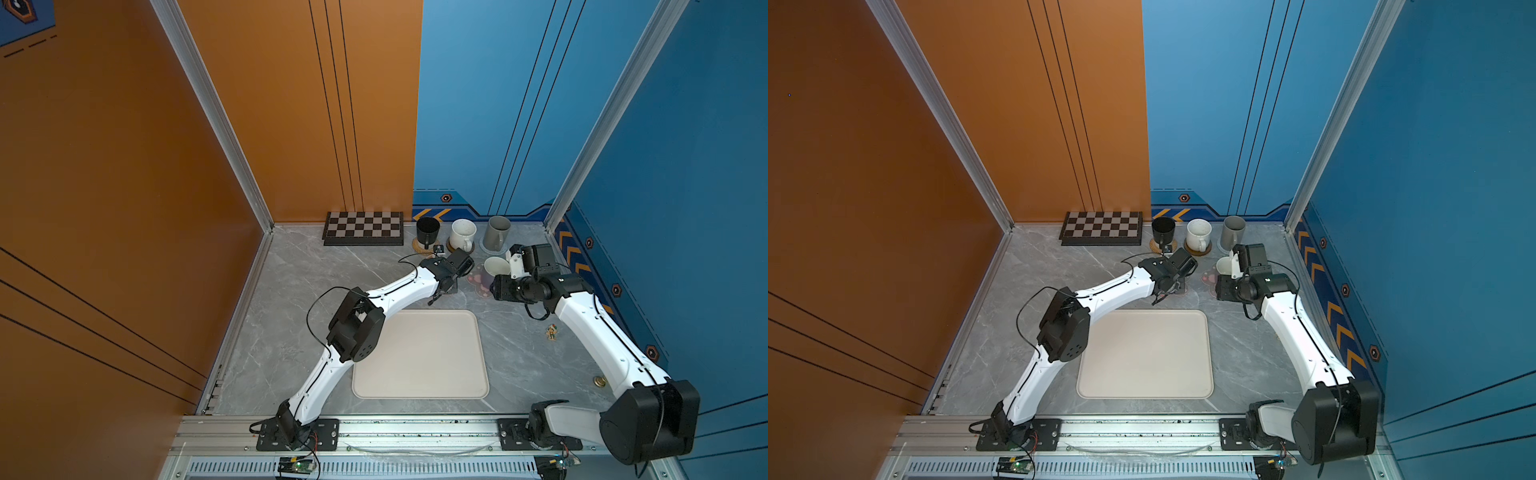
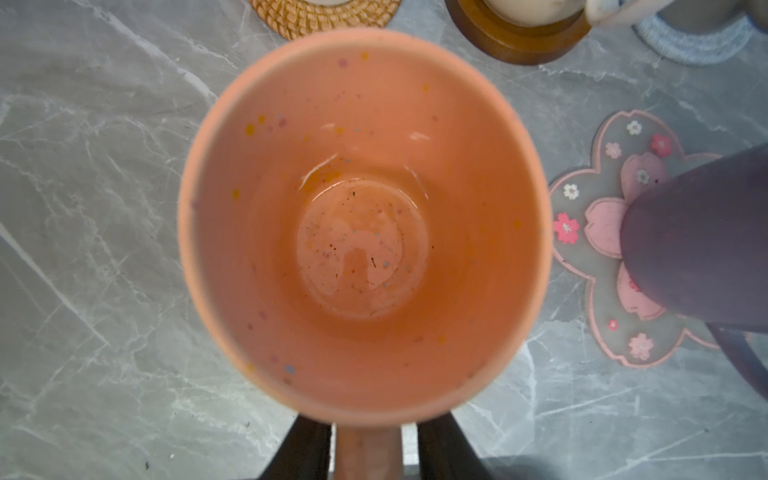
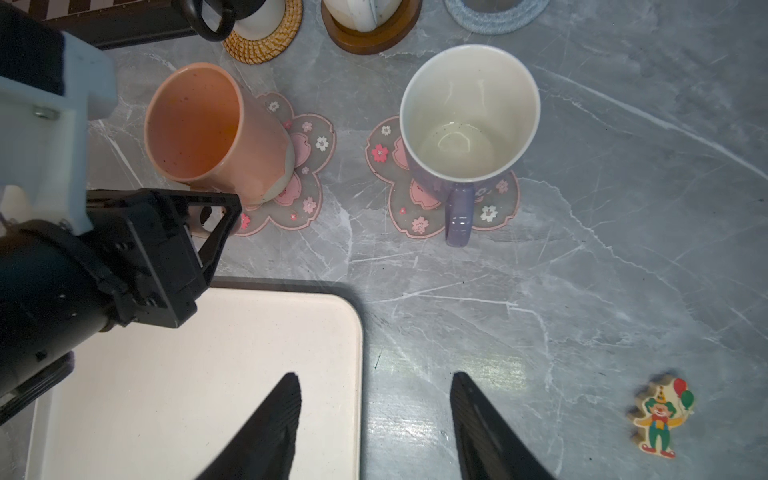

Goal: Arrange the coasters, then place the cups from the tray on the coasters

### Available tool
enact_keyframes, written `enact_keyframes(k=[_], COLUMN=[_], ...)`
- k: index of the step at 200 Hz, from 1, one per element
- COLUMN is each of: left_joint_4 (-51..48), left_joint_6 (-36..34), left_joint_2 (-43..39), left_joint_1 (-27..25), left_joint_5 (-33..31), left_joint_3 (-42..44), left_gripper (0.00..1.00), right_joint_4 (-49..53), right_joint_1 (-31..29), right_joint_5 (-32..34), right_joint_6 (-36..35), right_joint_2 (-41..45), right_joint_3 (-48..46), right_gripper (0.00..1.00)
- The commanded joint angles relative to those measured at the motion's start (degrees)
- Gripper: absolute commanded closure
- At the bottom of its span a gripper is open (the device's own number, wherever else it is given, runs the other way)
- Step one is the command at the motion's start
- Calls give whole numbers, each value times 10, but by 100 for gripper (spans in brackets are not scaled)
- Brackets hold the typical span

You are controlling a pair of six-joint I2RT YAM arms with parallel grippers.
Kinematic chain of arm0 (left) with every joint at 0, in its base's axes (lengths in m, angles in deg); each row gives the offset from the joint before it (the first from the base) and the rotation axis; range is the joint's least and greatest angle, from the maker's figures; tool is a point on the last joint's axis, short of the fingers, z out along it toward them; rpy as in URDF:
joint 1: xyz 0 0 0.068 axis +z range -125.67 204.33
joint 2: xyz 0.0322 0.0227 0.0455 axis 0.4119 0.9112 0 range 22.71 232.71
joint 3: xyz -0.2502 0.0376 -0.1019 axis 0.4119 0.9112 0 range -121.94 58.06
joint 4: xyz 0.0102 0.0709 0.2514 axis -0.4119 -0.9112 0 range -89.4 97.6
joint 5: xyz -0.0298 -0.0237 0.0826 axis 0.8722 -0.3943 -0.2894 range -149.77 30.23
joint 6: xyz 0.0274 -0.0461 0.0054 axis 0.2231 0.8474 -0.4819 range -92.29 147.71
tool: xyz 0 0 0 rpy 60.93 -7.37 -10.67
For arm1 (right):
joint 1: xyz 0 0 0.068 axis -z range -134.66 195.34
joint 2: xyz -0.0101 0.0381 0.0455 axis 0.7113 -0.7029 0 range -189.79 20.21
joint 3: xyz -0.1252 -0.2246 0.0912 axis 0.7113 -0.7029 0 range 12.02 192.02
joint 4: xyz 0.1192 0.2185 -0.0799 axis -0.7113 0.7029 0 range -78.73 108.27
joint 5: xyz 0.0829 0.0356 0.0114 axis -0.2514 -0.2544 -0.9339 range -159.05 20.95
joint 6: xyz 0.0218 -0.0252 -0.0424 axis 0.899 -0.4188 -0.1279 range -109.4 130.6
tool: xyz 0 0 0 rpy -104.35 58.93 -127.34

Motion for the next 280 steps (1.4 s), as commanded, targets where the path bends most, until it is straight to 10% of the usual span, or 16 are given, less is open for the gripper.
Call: enact_keyframes(k=[1, 123, 200, 230, 280], left_joint_4=[0, 1, 3, 16, 122], left_joint_6=[3, -69, -191, -224, -262], left_joint_2=[-28, -165, -373, -468, -671], left_joint_1=[4, -12, -3, 43, 198], left_joint_5=[4, -2, -150, -228, -188], left_joint_3=[19, 133, 339, 429, 626], left_gripper=[57, 44, 42, 41, 41], right_joint_4=[-5, -4, -9, -13, -89], right_joint_1=[-4, -4, 12, 34, 65], right_joint_5=[-6, 28, 77, 101, 101], right_joint_6=[8, 14, 5, -21, -33], right_joint_2=[21, 58, 90, 94, 110], right_joint_3=[-10, -12, -17, -25, -98], right_gripper=[39, 37, 34, 33, 33])
